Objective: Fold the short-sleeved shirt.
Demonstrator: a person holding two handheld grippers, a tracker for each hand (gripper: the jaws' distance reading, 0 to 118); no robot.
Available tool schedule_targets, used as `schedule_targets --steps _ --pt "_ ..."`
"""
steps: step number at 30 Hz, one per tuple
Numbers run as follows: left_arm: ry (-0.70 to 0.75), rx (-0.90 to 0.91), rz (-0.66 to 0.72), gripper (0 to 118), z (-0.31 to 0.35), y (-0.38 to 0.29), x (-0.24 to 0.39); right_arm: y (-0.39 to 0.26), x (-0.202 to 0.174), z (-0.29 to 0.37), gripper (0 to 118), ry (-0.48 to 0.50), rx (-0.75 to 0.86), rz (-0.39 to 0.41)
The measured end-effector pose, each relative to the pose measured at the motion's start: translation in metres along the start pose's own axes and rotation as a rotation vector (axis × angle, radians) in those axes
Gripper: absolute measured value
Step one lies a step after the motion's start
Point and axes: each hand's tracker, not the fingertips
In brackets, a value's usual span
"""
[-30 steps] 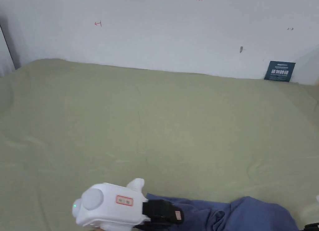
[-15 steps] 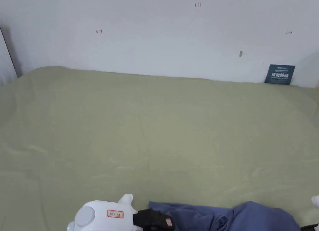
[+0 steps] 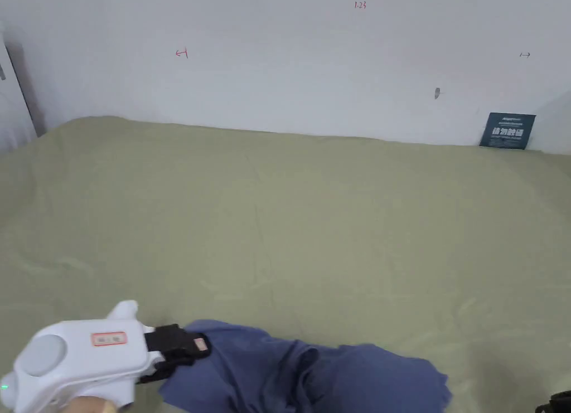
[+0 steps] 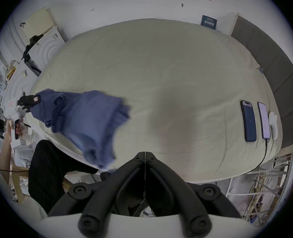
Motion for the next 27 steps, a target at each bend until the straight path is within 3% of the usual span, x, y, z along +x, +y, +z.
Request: schedule_targets --steps 3,6,9,14,20,23,26,27 --pt "0.093 0.086 0.059 12 0.049 0.013 -0.006 0.010 -0.010 -0.009 0 0.013 0.001 0.001" --pt "0.209 0.122 -0.044 12 0.078 0.017 0.006 0.021 -0.025 -0.019 0 0.030 -0.002 0.004" --pt "0.227 0.082 -0.100 12 0.081 0.016 0.028 0.029 -0.038 -0.029 0 0.053 -0.005 0.013" --pt "0.106 -0.010 -0.234 12 0.046 -0.001 0.083 0.028 -0.051 -0.034 0 0.075 -0.017 0.038" --pt "-0.012 -0.211 -0.341 15 -0.041 -0.026 0.127 0.022 -0.039 -0.025 0 0.059 -0.004 0.031" --pt "-0.027 -0.277 -0.360 26 -0.079 -0.042 0.136 0.021 -0.025 -0.025 0 0.045 0.005 0.016" --pt "-0.141 -0.346 -0.301 93 -0.103 -0.053 0.132 0.018 -0.018 -0.025 0 0.034 0.011 0.000" --pt "-0.160 -0.351 -0.286 93 -0.104 -0.055 0.131 0.018 -0.017 -0.026 0 0.030 0.009 -0.005"
